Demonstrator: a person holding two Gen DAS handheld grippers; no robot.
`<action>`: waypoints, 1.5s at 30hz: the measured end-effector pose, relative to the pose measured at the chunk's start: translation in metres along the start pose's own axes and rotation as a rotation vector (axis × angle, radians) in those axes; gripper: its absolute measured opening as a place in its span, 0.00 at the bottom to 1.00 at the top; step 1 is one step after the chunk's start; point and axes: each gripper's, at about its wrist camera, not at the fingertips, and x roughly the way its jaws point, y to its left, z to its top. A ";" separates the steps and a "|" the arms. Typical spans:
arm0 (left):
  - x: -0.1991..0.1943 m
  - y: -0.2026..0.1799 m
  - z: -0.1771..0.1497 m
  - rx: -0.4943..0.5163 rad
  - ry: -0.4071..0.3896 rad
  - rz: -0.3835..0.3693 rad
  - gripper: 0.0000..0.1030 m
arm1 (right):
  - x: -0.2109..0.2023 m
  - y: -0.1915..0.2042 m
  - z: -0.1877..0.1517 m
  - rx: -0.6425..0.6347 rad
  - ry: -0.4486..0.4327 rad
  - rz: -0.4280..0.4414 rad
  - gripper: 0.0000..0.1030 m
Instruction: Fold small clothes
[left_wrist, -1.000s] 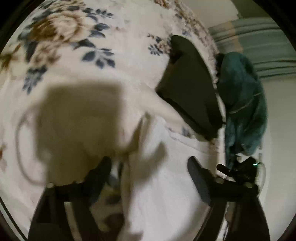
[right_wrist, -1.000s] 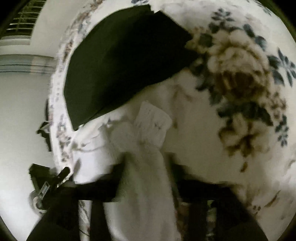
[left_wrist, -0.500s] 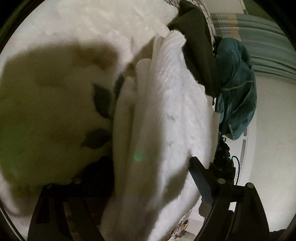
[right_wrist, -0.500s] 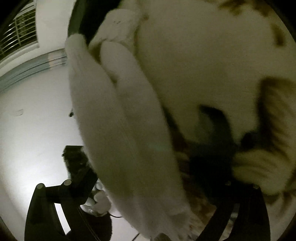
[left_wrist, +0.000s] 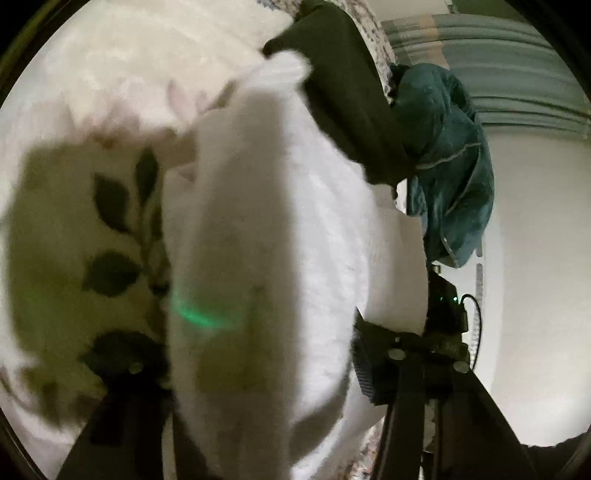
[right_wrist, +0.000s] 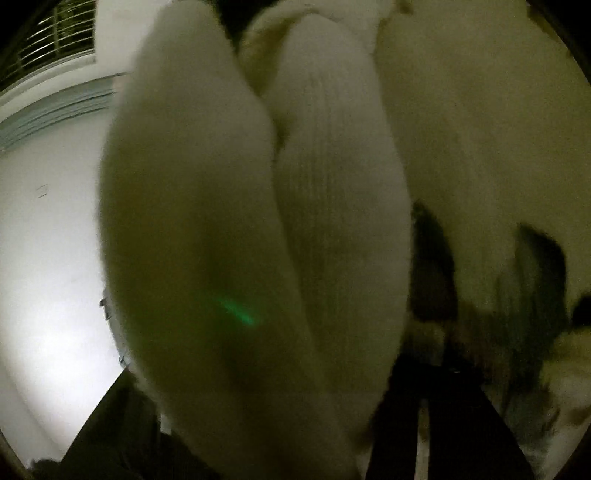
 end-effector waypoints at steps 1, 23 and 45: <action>0.003 0.006 0.001 -0.015 0.019 0.026 0.49 | 0.000 -0.005 -0.001 0.000 0.006 -0.017 0.50; -0.053 -0.156 0.100 0.211 -0.157 -0.090 0.32 | -0.138 0.116 0.028 -0.138 -0.275 -0.039 0.42; 0.053 -0.105 0.268 0.175 -0.037 0.067 0.39 | -0.108 0.089 0.258 -0.092 -0.198 -0.224 0.61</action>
